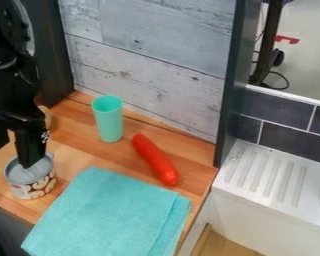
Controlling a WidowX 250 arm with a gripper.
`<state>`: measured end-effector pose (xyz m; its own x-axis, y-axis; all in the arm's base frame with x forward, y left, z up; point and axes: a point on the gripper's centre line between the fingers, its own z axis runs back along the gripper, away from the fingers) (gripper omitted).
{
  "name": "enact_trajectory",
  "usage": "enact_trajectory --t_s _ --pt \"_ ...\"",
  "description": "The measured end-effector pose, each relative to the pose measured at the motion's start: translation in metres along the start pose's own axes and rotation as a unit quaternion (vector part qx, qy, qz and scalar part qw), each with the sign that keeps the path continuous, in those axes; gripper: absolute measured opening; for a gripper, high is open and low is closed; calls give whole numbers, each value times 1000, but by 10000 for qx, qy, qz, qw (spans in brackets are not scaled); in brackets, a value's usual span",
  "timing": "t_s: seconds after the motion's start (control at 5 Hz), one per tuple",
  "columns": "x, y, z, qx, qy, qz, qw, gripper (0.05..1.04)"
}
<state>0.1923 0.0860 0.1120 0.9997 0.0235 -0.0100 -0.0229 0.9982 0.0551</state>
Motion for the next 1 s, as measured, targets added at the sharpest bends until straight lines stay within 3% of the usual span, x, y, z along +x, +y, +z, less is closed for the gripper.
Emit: enact_trajectory --t_s 0.2,0.6,0.8,1.0 --pt "-2 -1 -4 -32 87 3 10000 1001" --pt "21 31 -1 -8 -541 361 9979 1001" --pt "41 50 -6 259 -644 714 9950 1001" --pt "59 72 -18 631 -743 1420 9850 1001"
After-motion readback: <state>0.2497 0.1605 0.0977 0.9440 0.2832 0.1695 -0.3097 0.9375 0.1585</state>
